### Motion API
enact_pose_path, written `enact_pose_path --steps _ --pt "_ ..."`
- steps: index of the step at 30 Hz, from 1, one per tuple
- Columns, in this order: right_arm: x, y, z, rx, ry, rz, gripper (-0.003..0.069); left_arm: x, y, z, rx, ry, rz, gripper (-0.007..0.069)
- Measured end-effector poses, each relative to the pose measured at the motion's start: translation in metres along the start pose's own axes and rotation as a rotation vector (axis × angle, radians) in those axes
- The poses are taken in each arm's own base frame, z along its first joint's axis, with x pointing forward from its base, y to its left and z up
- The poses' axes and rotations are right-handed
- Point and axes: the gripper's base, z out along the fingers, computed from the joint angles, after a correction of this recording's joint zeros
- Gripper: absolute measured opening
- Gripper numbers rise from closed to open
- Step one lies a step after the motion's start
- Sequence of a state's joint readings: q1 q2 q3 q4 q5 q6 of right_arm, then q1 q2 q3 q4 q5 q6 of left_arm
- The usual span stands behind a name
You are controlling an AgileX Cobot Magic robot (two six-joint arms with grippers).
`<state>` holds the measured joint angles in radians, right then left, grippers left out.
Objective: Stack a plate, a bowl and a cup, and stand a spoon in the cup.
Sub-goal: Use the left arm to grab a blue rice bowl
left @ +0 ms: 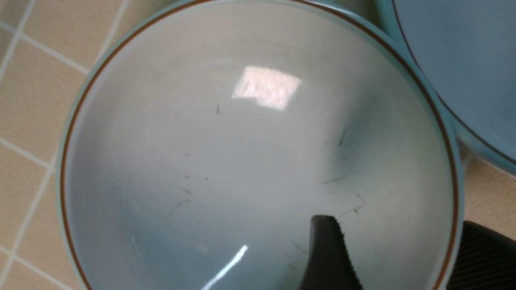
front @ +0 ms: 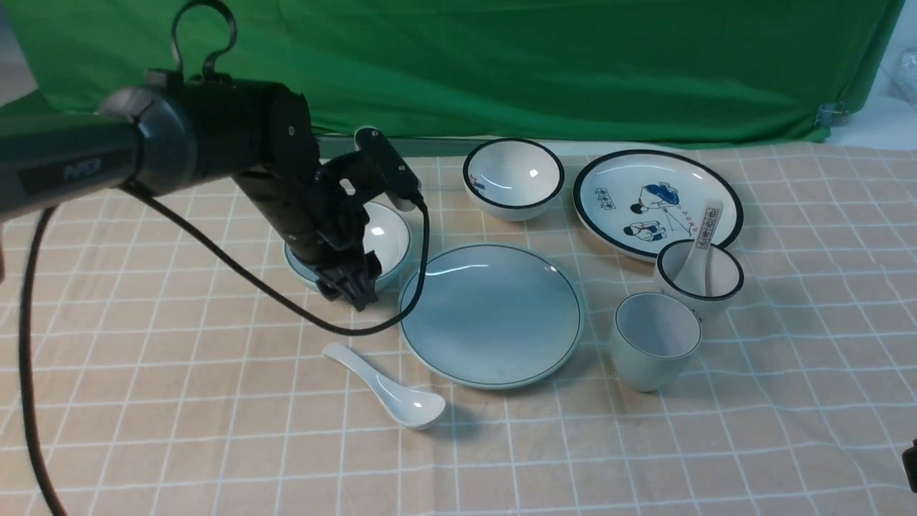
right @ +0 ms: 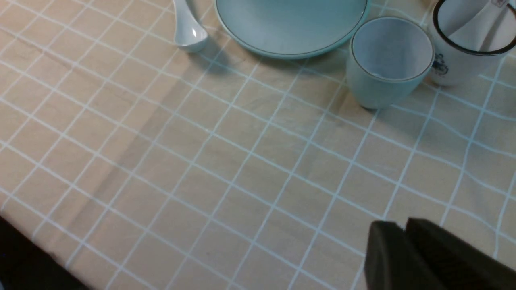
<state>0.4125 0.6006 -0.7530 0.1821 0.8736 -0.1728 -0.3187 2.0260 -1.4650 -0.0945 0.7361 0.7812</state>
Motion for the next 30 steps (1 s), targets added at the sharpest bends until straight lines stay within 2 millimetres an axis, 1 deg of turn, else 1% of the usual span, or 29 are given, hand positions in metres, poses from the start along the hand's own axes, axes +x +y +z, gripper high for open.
enact_pose_path --steps 3,4,5,6,7,8,9,12,13,15,19,20,21,22,24,25,26,28,30 --pt "0.0 0.0 0.0 0.0 0.0 -0.001 0.009 0.0 0.0 0.005 0.0 0.002 0.004 0.0335" --pt "0.0 0.0 0.0 0.0 0.0 -0.001 0.009 0.001 0.0 0.007 0.0 0.003 0.005 0.0299" --pt "0.0 0.0 0.0 0.0 0.0 -0.001 0.009 0.001 0.0 0.008 0.0 0.003 0.004 0.0288" --pt "0.0 0.0 0.0 0.0 0.001 -0.001 0.009 0.001 0.0 0.011 -0.001 0.003 0.004 0.0237" --pt "0.0 0.0 0.0 0.0 0.001 -0.001 0.009 0.001 0.0 0.013 0.002 0.007 0.004 0.0209" --pt "0.0 0.0 0.0 -0.001 0.005 -0.001 0.009 0.001 0.0 0.014 0.003 0.007 0.008 0.0152" --pt "0.0 0.0 0.0 -0.001 0.005 -0.001 0.009 0.001 0.0 0.014 0.002 0.007 0.008 0.0145" --pt "0.002 0.0 0.0 -0.004 0.025 -0.001 0.009 -0.002 0.003 0.01 -0.014 -0.006 0.015 0.006" --pt "0.002 0.0 0.0 -0.005 0.026 -0.001 0.009 -0.002 0.003 0.009 -0.015 -0.007 0.015 0.0055" --pt "0.003 0.0 0.0 -0.005 0.031 -0.001 0.009 -0.002 0.003 0.004 -0.019 0.001 0.025 0.0044" --pt "0.003 0.001 0.0 -0.006 0.037 0.007 0.009 0.001 -0.001 -0.015 0.015 0.037 0.005 0.0033" --pt "0.004 0.001 0.0 -0.007 0.042 0.008 0.009 0.0 -0.005 -0.03 0.021 0.039 -0.006 0.0033" --pt "0.004 0.001 0.0 -0.007 0.042 0.008 0.009 -0.002 -0.008 -0.039 0.016 0.029 -0.008 0.0033" --pt "0.004 0.001 0.0 -0.007 0.042 0.008 0.009 -0.005 -0.01 -0.045 0.013 0.02 -0.005 0.0033" --pt "0.003 0.001 0.0 -0.006 0.037 0.008 0.009 -0.017 -0.023 -0.062 0.0 -0.024 0.025 0.0033" --pt "0.003 0.001 0.0 -0.006 0.033 0.008 0.009 -0.023 -0.031 -0.067 0.003 -0.039 0.037 0.0033" --pt "0.003 0.0 0.0 -0.005 0.028 0.008 0.009 -0.033 -0.044 -0.071 0.013 -0.057 0.063 0.0033" --pt "0.002 0.0 0.0 -0.004 0.026 0.006 0.009 -0.048 -0.069 -0.069 0.04 -0.069 0.126 0.0033" --pt "0.002 0.0 0.0 -0.004 0.024 0.003 0.009 -0.061 -0.095 -0.063 0.069 -0.072 0.189 0.0033"
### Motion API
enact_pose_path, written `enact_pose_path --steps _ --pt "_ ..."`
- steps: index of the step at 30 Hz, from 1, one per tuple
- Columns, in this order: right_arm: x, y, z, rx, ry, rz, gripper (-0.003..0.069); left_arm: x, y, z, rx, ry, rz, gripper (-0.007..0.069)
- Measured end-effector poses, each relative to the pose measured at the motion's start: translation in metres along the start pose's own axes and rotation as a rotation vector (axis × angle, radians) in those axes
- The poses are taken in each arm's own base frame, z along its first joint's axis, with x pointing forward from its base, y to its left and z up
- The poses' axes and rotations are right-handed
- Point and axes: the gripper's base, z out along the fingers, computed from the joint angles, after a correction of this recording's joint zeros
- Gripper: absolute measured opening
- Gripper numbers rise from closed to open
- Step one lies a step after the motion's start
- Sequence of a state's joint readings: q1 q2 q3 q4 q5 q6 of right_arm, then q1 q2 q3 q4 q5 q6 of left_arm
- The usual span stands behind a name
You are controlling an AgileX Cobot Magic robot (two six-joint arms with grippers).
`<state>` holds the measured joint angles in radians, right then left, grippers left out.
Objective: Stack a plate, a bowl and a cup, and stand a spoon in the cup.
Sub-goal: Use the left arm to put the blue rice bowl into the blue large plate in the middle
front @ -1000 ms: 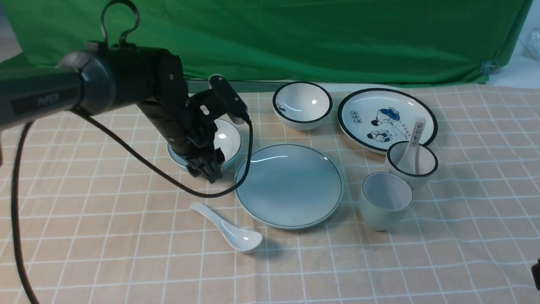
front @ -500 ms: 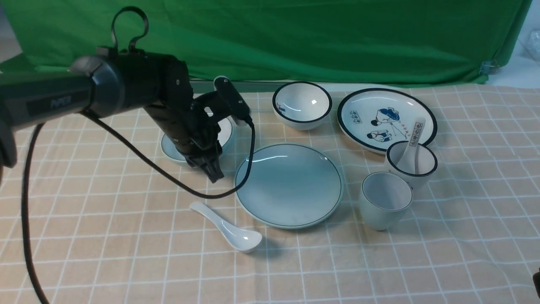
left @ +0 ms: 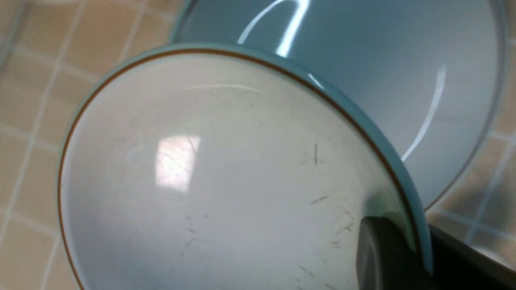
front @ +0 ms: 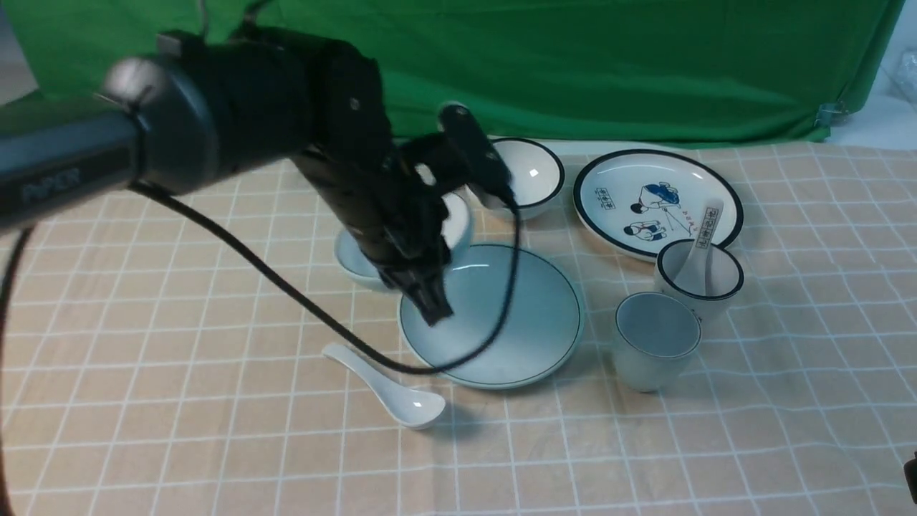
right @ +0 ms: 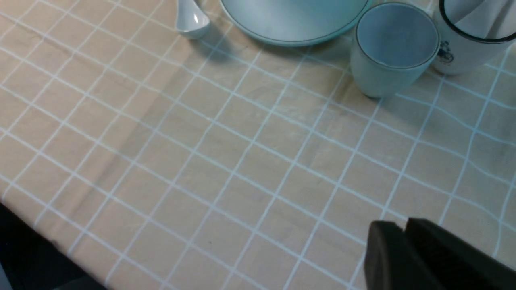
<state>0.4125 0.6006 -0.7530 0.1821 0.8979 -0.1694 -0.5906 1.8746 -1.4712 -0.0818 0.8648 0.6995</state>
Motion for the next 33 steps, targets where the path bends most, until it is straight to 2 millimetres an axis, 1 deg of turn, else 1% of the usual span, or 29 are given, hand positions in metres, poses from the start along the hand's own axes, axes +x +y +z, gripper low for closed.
enact_pose_path --steps 1,2,3,4,6,7,9,10,12,15,18,20,21,22,24,26,29,30,31,32,33 --pt "0.0 0.0 0.0 0.0 0.0 -0.001 0.009 0.0 0.0 0.0 -0.001 -0.001 -0.001 0.0033" --pt "0.0 0.0 0.0 0.0 0.0 -0.002 0.009 -0.013 -0.018 0.009 0.01 -0.004 0.052 0.0033" --pt "0.0 0.0 0.0 0.0 0.0 -0.003 0.009 -0.014 -0.019 0.01 0.01 -0.003 0.058 0.0033" --pt "0.0 0.0 0.0 0.0 0.0 -0.003 0.009 -0.022 -0.031 0.018 0.006 0.002 0.103 0.0033" --pt "0.0 0.0 0.0 0.0 -0.001 -0.004 0.009 -0.028 -0.04 0.027 -0.003 0.013 0.145 0.0033" --pt "0.0 0.0 0.0 0.0 -0.001 -0.004 0.009 -0.028 -0.04 0.029 -0.009 0.015 0.151 0.0033" --pt "0.0 0.0 0.0 0.0 -0.001 -0.004 0.009 -0.03 -0.042 0.041 -0.023 0.021 0.171 0.0033" --pt "0.0 0.0 0.0 0.0 -0.001 -0.004 0.009 -0.03 -0.042 0.041 -0.026 0.02 0.173 0.0033" --pt "0.0 0.0 0.0 0.0 -0.001 -0.004 0.009 -0.029 -0.041 0.049 -0.03 0.029 0.178 0.0033" --pt "0.0 0.0 0.0 0.0 -0.001 -0.004 0.0091 -0.028 -0.041 0.054 -0.029 0.04 0.185 0.0034" --pt "0.0 0.0 0.0 0.0 -0.001 -0.004 0.0109 -0.028 -0.041 0.057 -0.027 0.043 0.185 0.0055" --pt "0.0 0.0 0.0 0.0 -0.001 -0.004 0.0141 -0.028 -0.041 0.058 -0.029 0.042 0.187 0.0089" --pt "0.0 0.0 0.0 0.0 -0.001 -0.004 0.0201 -0.028 -0.041 0.059 -0.031 0.039 0.188 0.0143" --pt "0.0 0.0 0.0 0.0 -0.001 -0.004 0.0215 -0.028 -0.041 0.059 -0.032 0.037 0.188 0.0165" --pt "0.0 0.0 0.0 0.0 -0.001 -0.003 0.0285 -0.028 -0.041 0.059 -0.034 0.035 0.188 0.0251" --pt "0.0 0.0 0.0 0.0 -0.001 -0.003 0.0335 -0.028 -0.041 0.059 -0.034 0.034 0.187 0.0328" --pt "-0.001 0.0 0.001 -0.001 0.008 -0.002 0.0351 -0.029 -0.041 0.058 -0.038 0.031 0.155 0.0447" --pt "-0.001 0.0 0.003 -0.002 0.021 -0.001 0.0346 -0.029 -0.04 0.056 -0.04 0.027 0.14 0.0475" --pt "-0.001 -0.001 0.004 -0.003 0.029 -0.001 0.0344 -0.03 -0.04 0.055 -0.043 0.023 0.133 0.0488" --pt "-0.003 -0.001 0.007 -0.007 0.059 0.002 0.0332 -0.031 -0.039 0.045 -0.056 0.003 0.098 0.0542" --pt "-0.003 -0.001 0.007 -0.008 0.063 0.002 0.0332 -0.032 -0.039 0.044 -0.058 0.0 0.098 0.0542"
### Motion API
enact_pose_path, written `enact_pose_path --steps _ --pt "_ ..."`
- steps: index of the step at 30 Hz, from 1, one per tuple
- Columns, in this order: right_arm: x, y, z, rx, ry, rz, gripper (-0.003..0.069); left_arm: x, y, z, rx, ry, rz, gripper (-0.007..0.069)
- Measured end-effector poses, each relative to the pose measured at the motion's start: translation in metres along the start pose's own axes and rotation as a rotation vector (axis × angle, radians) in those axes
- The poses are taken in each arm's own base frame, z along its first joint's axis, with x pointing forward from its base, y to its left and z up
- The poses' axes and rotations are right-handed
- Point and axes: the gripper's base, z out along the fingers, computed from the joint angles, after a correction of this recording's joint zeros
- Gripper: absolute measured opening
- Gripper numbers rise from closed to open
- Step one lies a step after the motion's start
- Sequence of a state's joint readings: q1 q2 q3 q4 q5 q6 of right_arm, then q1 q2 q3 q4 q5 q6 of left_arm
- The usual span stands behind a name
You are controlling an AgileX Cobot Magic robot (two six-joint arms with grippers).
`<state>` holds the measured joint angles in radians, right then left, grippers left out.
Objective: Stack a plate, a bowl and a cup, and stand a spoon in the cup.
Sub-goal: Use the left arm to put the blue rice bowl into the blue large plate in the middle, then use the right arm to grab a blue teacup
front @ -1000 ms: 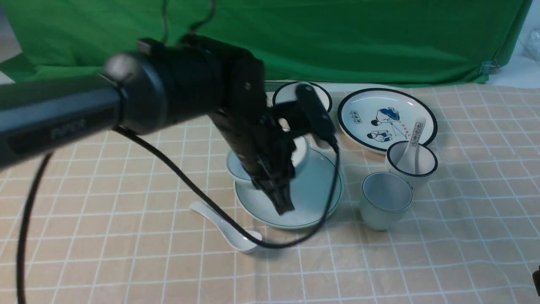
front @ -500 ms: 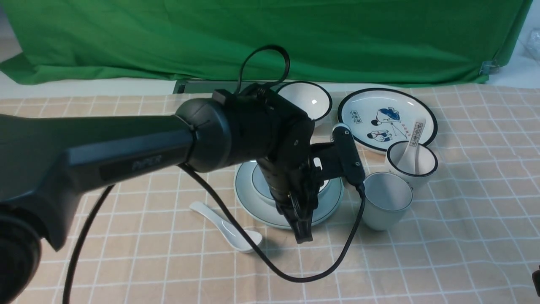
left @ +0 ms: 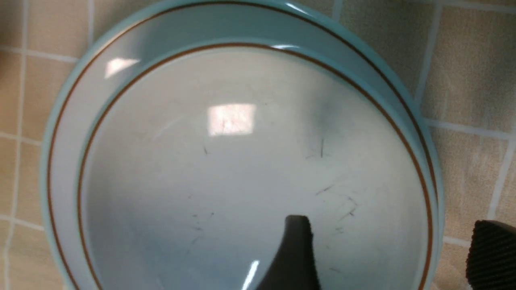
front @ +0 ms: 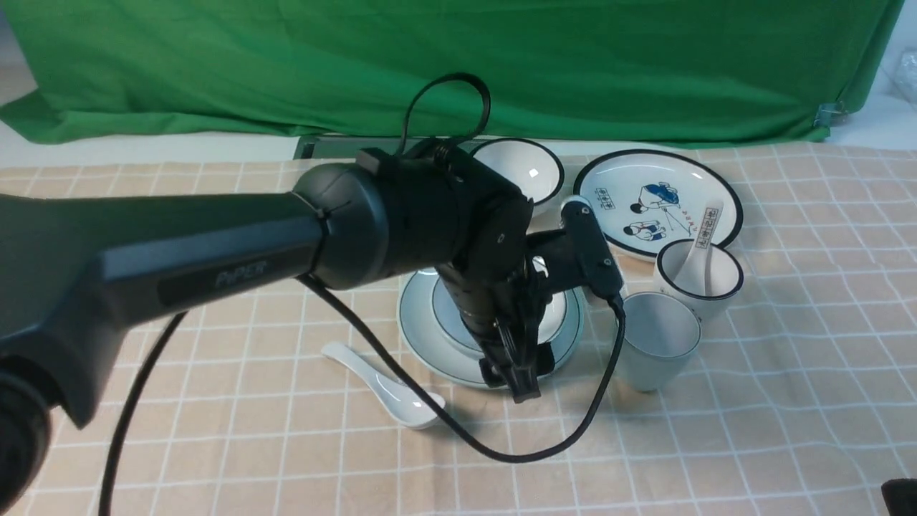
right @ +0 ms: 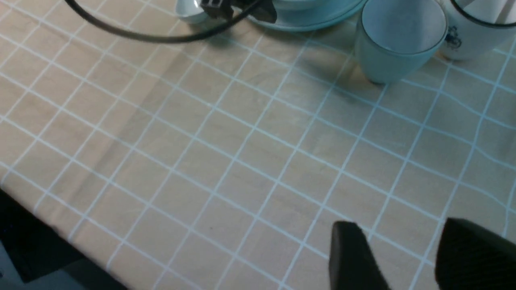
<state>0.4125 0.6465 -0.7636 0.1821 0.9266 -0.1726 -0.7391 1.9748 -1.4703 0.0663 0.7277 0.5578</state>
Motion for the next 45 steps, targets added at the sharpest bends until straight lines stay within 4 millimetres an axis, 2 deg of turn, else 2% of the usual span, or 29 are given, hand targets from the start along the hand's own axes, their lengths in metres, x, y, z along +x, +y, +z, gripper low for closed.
enact_pose_path --steps 3,5,6,9,11,12,13,15,17,22,23,25,26,27,28,32,35,36,40,43,45 --pt "-0.013 -0.004 0.016 -0.005 0.069 0.008 0.0318 -0.003 0.005 -0.042 -0.037 -0.057 -0.128 0.0561" --pt "-0.025 -0.007 0.028 -0.007 0.102 0.015 0.0317 -0.002 0.005 -0.076 -0.051 -0.093 -0.208 0.0512" --pt "-0.03 -0.008 0.031 -0.007 0.109 0.016 0.0317 -0.001 0.005 -0.087 -0.051 -0.104 -0.237 0.0463" --pt "-0.055 -0.015 0.061 -0.016 0.197 0.003 0.0316 0.007 -0.002 -0.152 -0.059 -0.244 -0.329 0.0248" --pt "-0.071 -0.02 0.083 -0.022 0.256 0.005 0.0316 0.022 -0.016 -0.195 -0.054 -0.359 -0.368 0.009" --pt "-0.079 -0.022 0.092 -0.024 0.27 0.002 0.0317 0.028 -0.022 -0.21 -0.048 -0.413 -0.386 0.0058" --pt "-0.081 -0.023 0.097 -0.026 0.286 0.005 0.0317 0.031 -0.024 -0.211 -0.044 -0.417 -0.391 0.0046" --pt "-0.099 -0.028 0.125 -0.033 0.333 0.005 0.0337 0.056 -0.043 -0.246 -0.063 -0.552 -0.419 0.0013" --pt "-0.112 -0.03 0.148 -0.039 0.361 0.003 0.0363 0.081 -0.059 -0.261 -0.089 -0.635 -0.43 0.0004" --pt "-0.131 -0.032 0.196 -0.05 0.4 -0.013 0.0398 0.134 -0.094 -0.275 -0.154 -0.785 -0.448 0.0002" --pt "-0.133 -0.032 0.2 -0.05 0.399 -0.014 0.0399 0.137 -0.096 -0.272 -0.153 -0.783 -0.45 0.0002" --pt "-0.137 -0.036 0.226 -0.044 0.433 -0.024 0.0398 0.164 -0.114 -0.277 -0.184 -0.861 -0.459 0.0002" --pt "-0.137 -0.036 0.228 -0.04 0.438 -0.029 0.0398 0.167 -0.116 -0.277 -0.187 -0.871 -0.462 0.0002" --pt "-0.137 -0.042 0.247 -0.015 0.472 -0.056 0.0383 0.178 -0.123 -0.275 -0.19 -0.888 -0.469 0.0002" --pt "-0.135 -0.045 0.258 -0.005 0.497 -0.068 0.0367 0.183 -0.127 -0.276 -0.189 -0.902 -0.478 0.0002" --pt "-0.127 -0.05 0.281 0.007 0.557 -0.086 0.0253 0.191 -0.132 -0.276 -0.181 -0.92 -0.5 0.0002" --pt "-0.127 -0.049 0.281 -0.003 0.581 -0.078 0.0118 0.191 -0.133 -0.275 -0.177 -0.913 -0.502 0.0002" --pt "-0.128 -0.049 0.28 -0.005 0.584 -0.076 0.0095 0.191 -0.133 -0.275 -0.177 -0.913 -0.503 0.0002" --pt "-0.14 -0.045 0.266 -0.014 0.567 -0.06 0.0085 0.192 -0.132 -0.274 -0.192 -0.907 -0.491 0.0002" --pt "-0.172 -0.022 0.238 -0.05 0.45 -0.088 0.0085 0.192 -0.131 -0.274 -0.209 -0.899 -0.478 0.0002" --pt "-0.182 -0.012 0.233 -0.066 0.402 -0.107 0.0085 0.192 -0.131 -0.274 -0.215 -0.897 -0.474 0.0002"
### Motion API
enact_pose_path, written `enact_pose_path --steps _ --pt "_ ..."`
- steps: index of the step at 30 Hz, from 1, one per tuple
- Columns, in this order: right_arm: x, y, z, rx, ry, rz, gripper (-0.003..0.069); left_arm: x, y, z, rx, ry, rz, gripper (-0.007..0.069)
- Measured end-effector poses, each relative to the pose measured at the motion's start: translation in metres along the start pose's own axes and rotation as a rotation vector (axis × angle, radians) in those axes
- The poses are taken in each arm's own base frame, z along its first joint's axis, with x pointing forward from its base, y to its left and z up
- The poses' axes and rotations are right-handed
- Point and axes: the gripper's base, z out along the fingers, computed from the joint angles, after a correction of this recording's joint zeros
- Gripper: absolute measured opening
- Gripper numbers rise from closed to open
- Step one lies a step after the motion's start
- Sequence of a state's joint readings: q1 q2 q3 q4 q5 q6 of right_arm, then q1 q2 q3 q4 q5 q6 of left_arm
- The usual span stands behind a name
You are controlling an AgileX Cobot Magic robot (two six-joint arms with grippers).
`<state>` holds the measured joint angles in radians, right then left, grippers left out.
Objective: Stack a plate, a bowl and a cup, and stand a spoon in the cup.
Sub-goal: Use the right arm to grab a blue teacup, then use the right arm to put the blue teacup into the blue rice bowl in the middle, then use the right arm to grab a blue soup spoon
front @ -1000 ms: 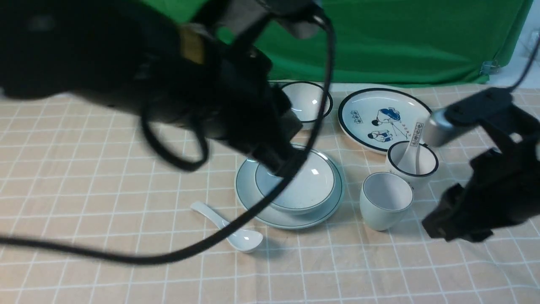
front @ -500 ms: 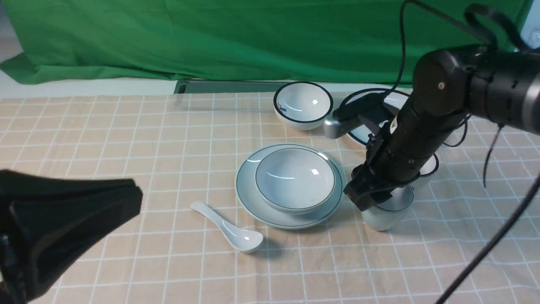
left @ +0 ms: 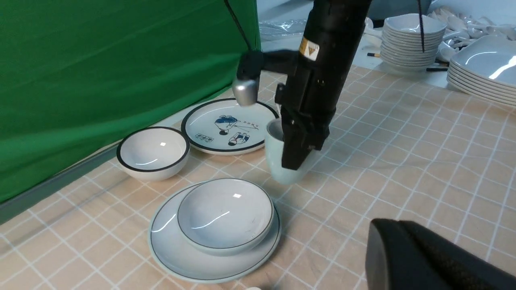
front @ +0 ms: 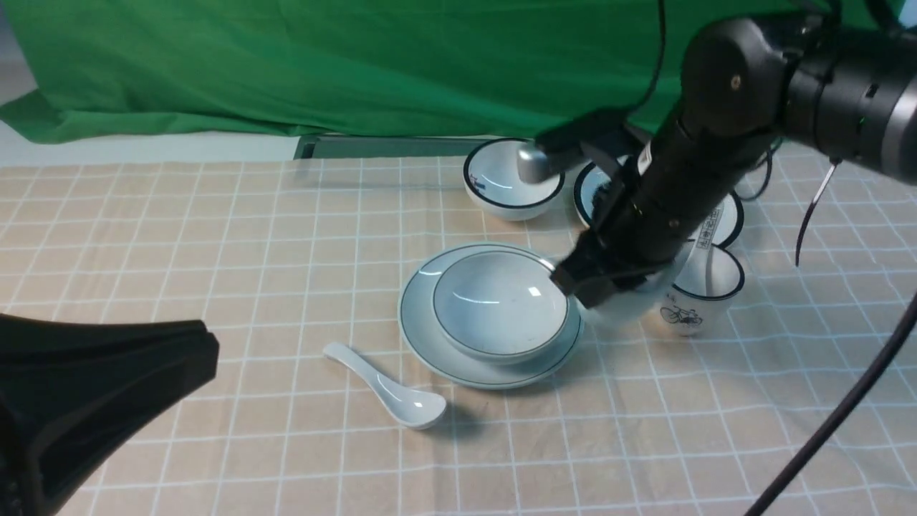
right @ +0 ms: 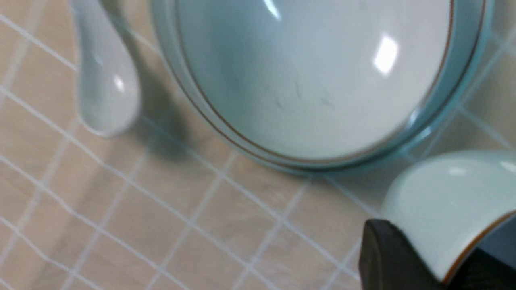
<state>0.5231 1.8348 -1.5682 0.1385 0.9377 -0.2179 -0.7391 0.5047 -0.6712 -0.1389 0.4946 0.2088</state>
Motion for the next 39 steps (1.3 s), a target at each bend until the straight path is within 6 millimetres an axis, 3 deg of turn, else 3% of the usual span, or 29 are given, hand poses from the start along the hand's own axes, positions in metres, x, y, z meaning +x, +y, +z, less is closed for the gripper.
enact_pose_path --steps 3,6,11,16,20,23,24,27,30,35,39 --pt "-0.021 0.02 -0.004 -0.021 -0.094 -0.049 0.0085 0.0 0.0 0.0 -0.003 0.002 0.005 0.0002" --pt "-0.031 0.025 0.017 -0.031 -0.075 -0.062 0.0085 0.0 0.0 0.0 -0.004 0.002 0.007 0.0002" --pt "-0.043 0.022 0.071 -0.04 0.004 -0.06 0.0085 0.0 0.0 0.0 -0.004 0.003 0.007 0.0002" --pt "-0.047 0.021 0.081 -0.043 0.013 -0.05 0.0088 0.0 0.0 0.0 -0.004 0.004 0.007 0.0002" --pt "-0.048 0.021 0.082 -0.044 0.014 -0.039 0.0136 0.0 0.0 0.0 -0.004 0.004 0.007 0.0002" --pt "-0.048 0.021 0.082 -0.043 0.018 -0.02 0.0307 0.001 0.0 0.0 -0.003 0.006 0.007 0.0002" --pt "-0.048 0.021 0.082 -0.043 0.018 -0.019 0.0318 0.001 0.0 0.0 -0.003 0.006 0.007 0.0002" --pt "-0.053 0.021 0.073 -0.043 0.009 -0.012 0.0477 0.001 0.0 0.0 -0.003 0.007 0.007 0.0002" --pt "-0.06 0.023 0.054 -0.045 -0.006 -0.016 0.0528 0.001 0.001 0.0 -0.009 0.011 0.02 0.0002" --pt "-0.067 0.031 0.005 -0.053 -0.022 -0.025 0.0484 0.004 0.007 0.0 -0.073 0.046 0.029 0.0002" --pt "-0.068 0.064 -0.026 -0.071 -0.063 -0.104 0.0402 0.009 0.017 -0.007 -0.196 0.086 -0.018 0.0002"
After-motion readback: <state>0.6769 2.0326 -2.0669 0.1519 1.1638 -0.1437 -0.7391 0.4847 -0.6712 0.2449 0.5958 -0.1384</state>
